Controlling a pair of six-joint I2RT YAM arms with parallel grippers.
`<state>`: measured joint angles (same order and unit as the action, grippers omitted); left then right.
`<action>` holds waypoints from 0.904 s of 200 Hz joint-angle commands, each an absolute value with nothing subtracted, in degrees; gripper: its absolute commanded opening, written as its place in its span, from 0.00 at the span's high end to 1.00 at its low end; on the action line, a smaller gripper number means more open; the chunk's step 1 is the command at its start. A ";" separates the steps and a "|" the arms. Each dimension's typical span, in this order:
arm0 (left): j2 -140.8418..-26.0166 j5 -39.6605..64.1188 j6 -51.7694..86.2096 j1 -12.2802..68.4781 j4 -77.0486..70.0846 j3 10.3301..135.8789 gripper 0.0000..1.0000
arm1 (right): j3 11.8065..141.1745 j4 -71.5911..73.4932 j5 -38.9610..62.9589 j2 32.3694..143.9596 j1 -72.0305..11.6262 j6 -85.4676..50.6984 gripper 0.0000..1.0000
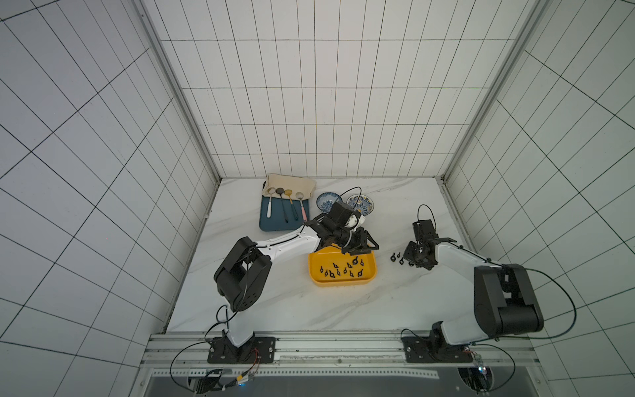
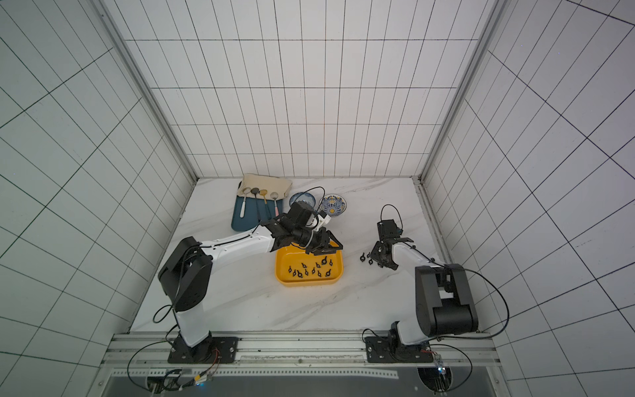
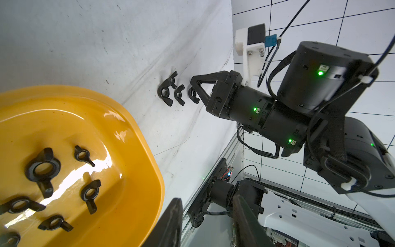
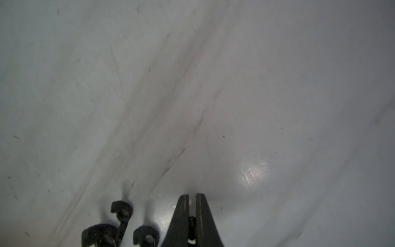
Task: Take out the wing nut from the storage box
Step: Place the wing nut at the center of the board.
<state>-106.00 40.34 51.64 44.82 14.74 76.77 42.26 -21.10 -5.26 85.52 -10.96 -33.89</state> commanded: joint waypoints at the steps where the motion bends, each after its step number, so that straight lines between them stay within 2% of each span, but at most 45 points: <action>1: -106.48 40.65 51.50 45.04 13.14 76.46 0.58 | 41.03 -21.12 -6.83 86.18 -11.59 -33.00 0.93; 105: -106.00 40.44 51.32 45.08 13.10 75.41 0.58 | 41.50 -22.00 -7.12 86.84 -12.67 -32.78 0.81; 141: -104.87 40.17 50.37 44.68 14.39 75.38 0.58 | 42.68 -25.21 -9.13 81.55 -13.07 -32.39 0.77; 181: -101.08 40.50 49.84 39.49 14.88 71.72 0.58 | 49.30 -33.88 -13.62 74.84 -21.26 -32.43 0.76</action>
<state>-104.55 40.40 51.07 43.33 14.44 74.39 43.68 -27.20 -9.52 78.19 -15.64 -32.53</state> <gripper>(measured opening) 0.420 0.237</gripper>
